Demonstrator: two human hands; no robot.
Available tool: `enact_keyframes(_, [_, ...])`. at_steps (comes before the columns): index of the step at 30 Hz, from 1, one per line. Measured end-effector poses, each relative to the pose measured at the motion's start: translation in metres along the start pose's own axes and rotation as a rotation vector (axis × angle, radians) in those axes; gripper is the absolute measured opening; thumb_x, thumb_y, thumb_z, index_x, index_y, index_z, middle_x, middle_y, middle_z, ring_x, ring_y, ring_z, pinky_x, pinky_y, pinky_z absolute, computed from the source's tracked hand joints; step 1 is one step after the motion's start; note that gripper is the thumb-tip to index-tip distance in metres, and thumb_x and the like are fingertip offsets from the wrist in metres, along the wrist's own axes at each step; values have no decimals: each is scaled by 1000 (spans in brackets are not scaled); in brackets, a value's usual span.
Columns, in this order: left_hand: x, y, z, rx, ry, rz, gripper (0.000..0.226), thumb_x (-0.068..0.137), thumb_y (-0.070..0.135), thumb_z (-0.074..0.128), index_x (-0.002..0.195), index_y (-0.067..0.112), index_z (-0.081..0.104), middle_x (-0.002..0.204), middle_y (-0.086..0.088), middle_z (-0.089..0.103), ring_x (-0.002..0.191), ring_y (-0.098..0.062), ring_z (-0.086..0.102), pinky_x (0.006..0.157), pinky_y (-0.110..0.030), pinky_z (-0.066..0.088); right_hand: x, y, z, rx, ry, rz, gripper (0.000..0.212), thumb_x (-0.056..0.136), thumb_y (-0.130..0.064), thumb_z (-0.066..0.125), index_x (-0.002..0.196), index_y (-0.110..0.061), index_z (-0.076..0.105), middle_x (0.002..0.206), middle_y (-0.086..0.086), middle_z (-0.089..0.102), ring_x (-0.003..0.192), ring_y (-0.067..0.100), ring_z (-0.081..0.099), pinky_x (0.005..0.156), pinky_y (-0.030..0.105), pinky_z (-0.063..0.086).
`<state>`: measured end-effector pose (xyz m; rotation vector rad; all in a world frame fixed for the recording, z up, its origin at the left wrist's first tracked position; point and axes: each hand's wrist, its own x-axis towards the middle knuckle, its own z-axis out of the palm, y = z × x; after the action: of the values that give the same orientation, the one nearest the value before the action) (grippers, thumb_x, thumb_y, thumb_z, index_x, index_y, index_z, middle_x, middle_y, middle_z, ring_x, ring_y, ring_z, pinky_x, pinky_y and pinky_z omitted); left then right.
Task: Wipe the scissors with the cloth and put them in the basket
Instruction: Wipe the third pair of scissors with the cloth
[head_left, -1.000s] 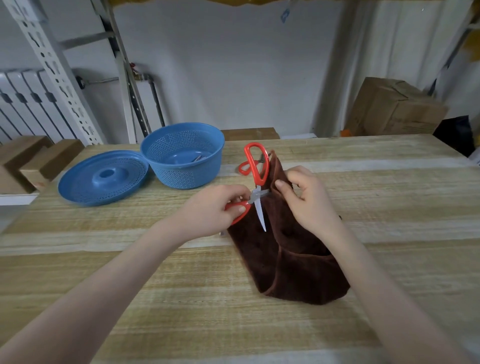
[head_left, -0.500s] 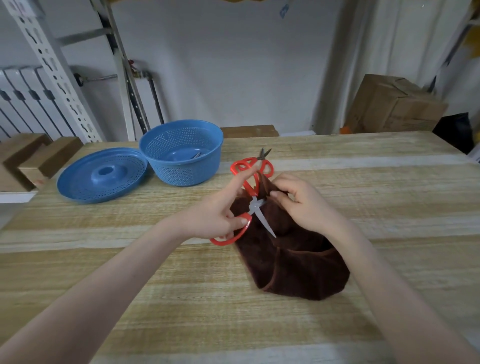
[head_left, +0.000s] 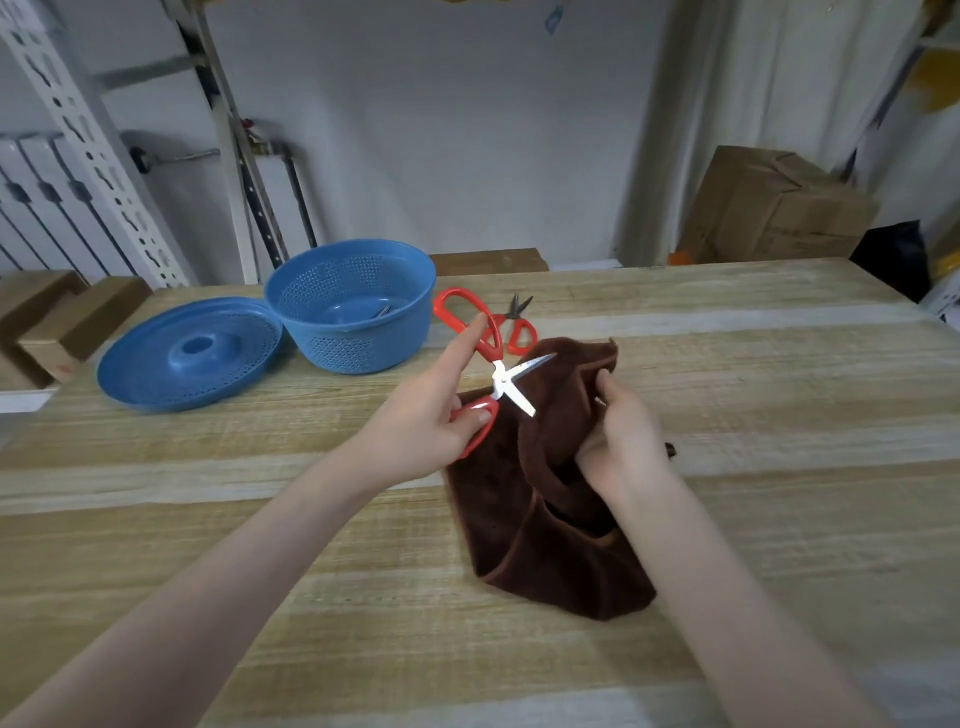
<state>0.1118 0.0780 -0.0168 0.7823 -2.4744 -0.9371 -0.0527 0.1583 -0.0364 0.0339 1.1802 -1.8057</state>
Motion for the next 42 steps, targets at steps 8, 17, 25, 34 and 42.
enact_keyframes(8, [-1,-1,3,-5,-20,42,86,91,7,57,153,37,5,105,-1,39,47,-14,52,56,-41,47,-11,19,-2,-298,-338,-56,23,91,-11,52,101,-2,70,91,14,72,82,25,70,75,34,55])
enact_keyframes(17, [1,8,13,105,-15,68,87,89,6,55,155,28,3,93,-3,62,52,-1,50,51,-16,34,-12,27,0,-303,-317,-114,17,94,-14,60,102,-6,73,103,19,71,94,30,70,87,40,56])
enact_keyframes(25, [3,18,17,88,3,77,87,88,3,55,155,26,5,75,23,44,49,0,49,48,-12,29,-14,33,9,-228,-234,-266,26,95,-10,55,76,-12,73,77,8,69,76,21,66,71,32,52])
enact_keyframes(34, [4,15,15,70,45,49,87,88,6,57,155,30,6,84,10,55,52,2,49,52,-17,31,-14,29,16,-140,-172,-154,21,96,-21,60,99,-5,73,98,14,74,91,28,72,86,39,57])
enact_keyframes(42, [2,12,18,88,37,64,85,89,4,56,155,24,7,89,7,46,52,5,50,51,-9,29,-12,26,14,-202,-281,-64,7,88,-13,68,88,-9,74,81,8,74,75,22,71,70,32,56])
